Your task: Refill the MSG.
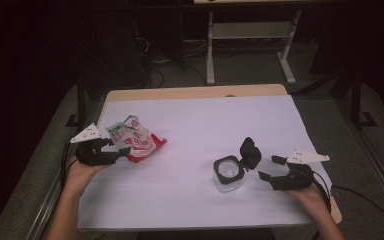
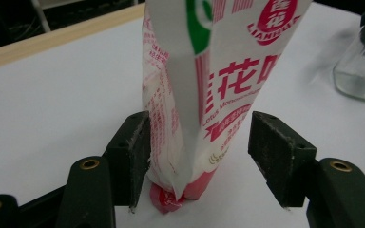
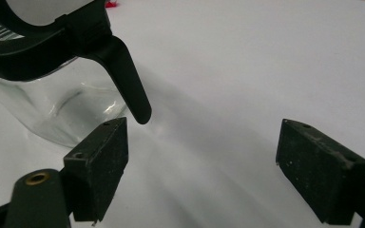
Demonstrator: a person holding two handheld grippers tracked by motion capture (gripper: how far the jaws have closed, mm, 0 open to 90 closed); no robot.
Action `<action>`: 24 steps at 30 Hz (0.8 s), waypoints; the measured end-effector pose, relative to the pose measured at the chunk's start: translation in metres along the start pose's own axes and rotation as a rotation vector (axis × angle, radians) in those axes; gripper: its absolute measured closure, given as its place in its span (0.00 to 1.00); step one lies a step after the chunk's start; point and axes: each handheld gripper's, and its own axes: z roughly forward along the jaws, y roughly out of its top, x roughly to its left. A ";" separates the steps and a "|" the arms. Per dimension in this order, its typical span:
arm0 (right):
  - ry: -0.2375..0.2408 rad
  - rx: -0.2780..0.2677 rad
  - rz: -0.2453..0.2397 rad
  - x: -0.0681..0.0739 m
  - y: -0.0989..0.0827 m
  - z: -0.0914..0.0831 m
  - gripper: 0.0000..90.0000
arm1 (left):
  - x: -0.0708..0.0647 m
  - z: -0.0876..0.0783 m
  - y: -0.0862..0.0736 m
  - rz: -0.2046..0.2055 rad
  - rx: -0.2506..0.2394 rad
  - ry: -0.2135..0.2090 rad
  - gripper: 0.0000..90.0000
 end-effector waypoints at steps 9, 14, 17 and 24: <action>0.001 0.002 0.002 0.000 0.000 -0.001 0.20 | 0.005 0.018 -0.001 -0.010 -0.014 -0.008 0.46; 0.000 0.005 0.001 0.000 -0.001 0.000 0.20 | 0.006 0.024 -0.004 0.003 -0.017 -0.015 0.51; 0.000 0.006 -0.001 0.001 -0.001 0.000 0.20 | 0.005 0.025 -0.006 -0.004 -0.031 -0.011 0.56; -0.001 0.009 -0.001 0.001 -0.001 0.000 0.20 | 0.007 0.022 -0.007 0.000 -0.056 -0.017 0.73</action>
